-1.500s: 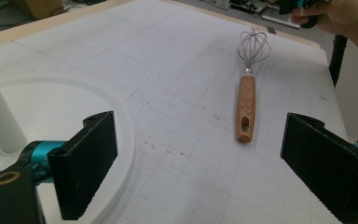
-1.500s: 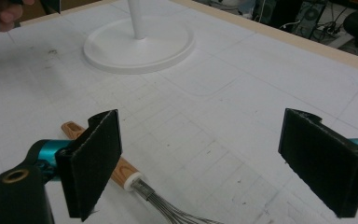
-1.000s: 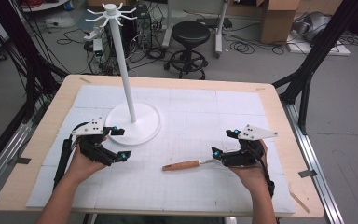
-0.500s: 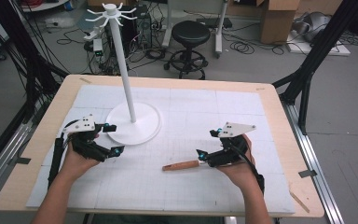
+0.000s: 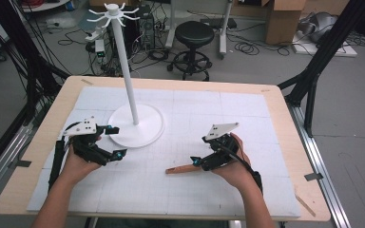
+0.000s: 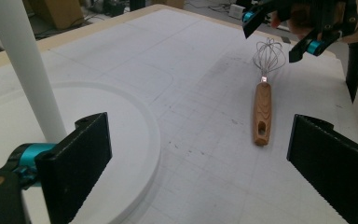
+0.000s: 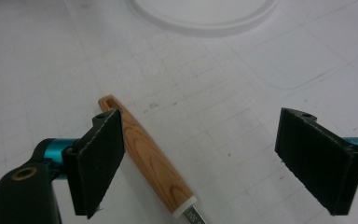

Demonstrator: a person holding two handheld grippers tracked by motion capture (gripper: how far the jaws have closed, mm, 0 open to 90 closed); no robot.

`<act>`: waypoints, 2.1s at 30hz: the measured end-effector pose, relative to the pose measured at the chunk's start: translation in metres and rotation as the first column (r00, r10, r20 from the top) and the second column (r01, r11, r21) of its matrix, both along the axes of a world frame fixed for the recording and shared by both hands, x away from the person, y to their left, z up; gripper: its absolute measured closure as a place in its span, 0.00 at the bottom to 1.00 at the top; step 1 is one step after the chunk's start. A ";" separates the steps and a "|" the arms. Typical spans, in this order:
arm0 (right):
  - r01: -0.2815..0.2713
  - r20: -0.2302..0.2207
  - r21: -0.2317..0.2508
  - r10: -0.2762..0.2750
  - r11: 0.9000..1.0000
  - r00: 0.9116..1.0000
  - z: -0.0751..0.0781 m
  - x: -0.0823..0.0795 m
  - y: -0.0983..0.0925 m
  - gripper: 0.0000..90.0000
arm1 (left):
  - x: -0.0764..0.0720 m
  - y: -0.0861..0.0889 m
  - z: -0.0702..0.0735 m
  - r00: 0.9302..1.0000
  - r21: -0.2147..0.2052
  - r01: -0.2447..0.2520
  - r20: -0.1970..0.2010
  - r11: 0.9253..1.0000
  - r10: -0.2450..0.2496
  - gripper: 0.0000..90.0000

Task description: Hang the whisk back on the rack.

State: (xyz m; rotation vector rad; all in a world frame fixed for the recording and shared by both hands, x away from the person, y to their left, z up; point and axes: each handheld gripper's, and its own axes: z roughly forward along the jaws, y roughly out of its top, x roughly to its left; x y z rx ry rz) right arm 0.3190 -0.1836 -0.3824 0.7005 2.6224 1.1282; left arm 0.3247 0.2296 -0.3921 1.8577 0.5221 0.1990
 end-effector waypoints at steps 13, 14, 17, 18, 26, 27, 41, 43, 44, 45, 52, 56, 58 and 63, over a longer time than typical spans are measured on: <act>-0.062 -0.045 -0.173 0.055 0.983 0.997 -0.019 0.000 0.022 0.20 | 0.000 -0.001 0.000 1.000 0.003 0.004 0.002 1.000 -0.004 0.08; -0.063 -0.046 -0.183 0.056 0.981 0.997 -0.020 -0.001 0.024 0.21 | 0.000 -0.001 -0.001 1.000 0.004 0.004 0.003 1.000 -0.004 0.08; -0.071 -0.054 -0.210 0.061 0.975 0.997 -0.023 -0.002 0.028 0.23 | -0.001 -0.002 0.000 1.000 0.000 0.005 0.006 1.000 -0.005 0.08; -0.074 -0.057 -0.216 0.063 0.974 0.996 -0.024 -0.002 0.029 0.24 | -0.001 -0.002 0.001 1.000 -0.002 0.007 0.008 1.000 -0.007 0.08; -0.119 -0.122 -0.256 0.090 0.959 0.988 -0.029 0.000 0.034 0.39 | -0.001 -0.002 0.000 1.000 0.005 0.005 0.004 1.000 -0.005 0.08; -0.124 -0.131 -0.271 0.091 0.955 0.987 -0.030 0.001 0.035 0.43 | 0.000 -0.002 0.000 1.000 0.009 0.007 0.005 1.000 -0.007 0.08; -0.164 -0.192 -0.367 0.098 0.915 0.976 -0.033 0.001 0.045 0.58 | 0.000 -0.003 -0.001 1.000 0.011 0.006 0.004 1.000 -0.006 0.08; -0.179 -0.201 -0.366 0.110 0.913 0.973 -0.032 0.001 0.046 0.65 | 0.000 -0.003 0.000 1.000 0.010 0.009 0.012 1.000 -0.009 0.08; -0.187 -0.203 -0.369 0.118 0.910 0.972 -0.032 0.000 0.047 0.67 | 0.000 -0.003 0.000 1.000 0.006 0.008 0.008 1.000 -0.008 0.08; -0.187 -0.205 -0.367 0.117 0.911 0.972 -0.032 -0.001 0.047 0.68 | 0.000 -0.003 0.000 1.000 0.009 0.006 0.006 1.000 -0.006 0.08; -0.199 -0.211 -0.386 0.124 0.901 0.970 -0.031 -0.001 0.050 0.72 | 0.000 -0.003 0.000 1.000 0.015 0.010 0.007 1.000 -0.010 0.08; -0.212 -0.220 -0.399 0.131 0.892 0.967 -0.030 -0.001 0.052 0.76 | 0.000 -0.003 0.000 1.000 0.014 0.007 0.008 1.000 -0.007 0.08; -0.216 -0.222 -0.408 0.133 0.887 0.966 -0.029 -0.002 0.054 0.77 | 0.000 -0.003 0.000 1.000 0.013 0.006 0.011 1.000 -0.006 0.08; -0.223 -0.239 -0.399 0.135 0.889 0.962 -0.029 0.001 0.053 0.78 | 0.000 -0.003 0.000 1.000 0.011 0.006 0.010 1.000 -0.006 0.08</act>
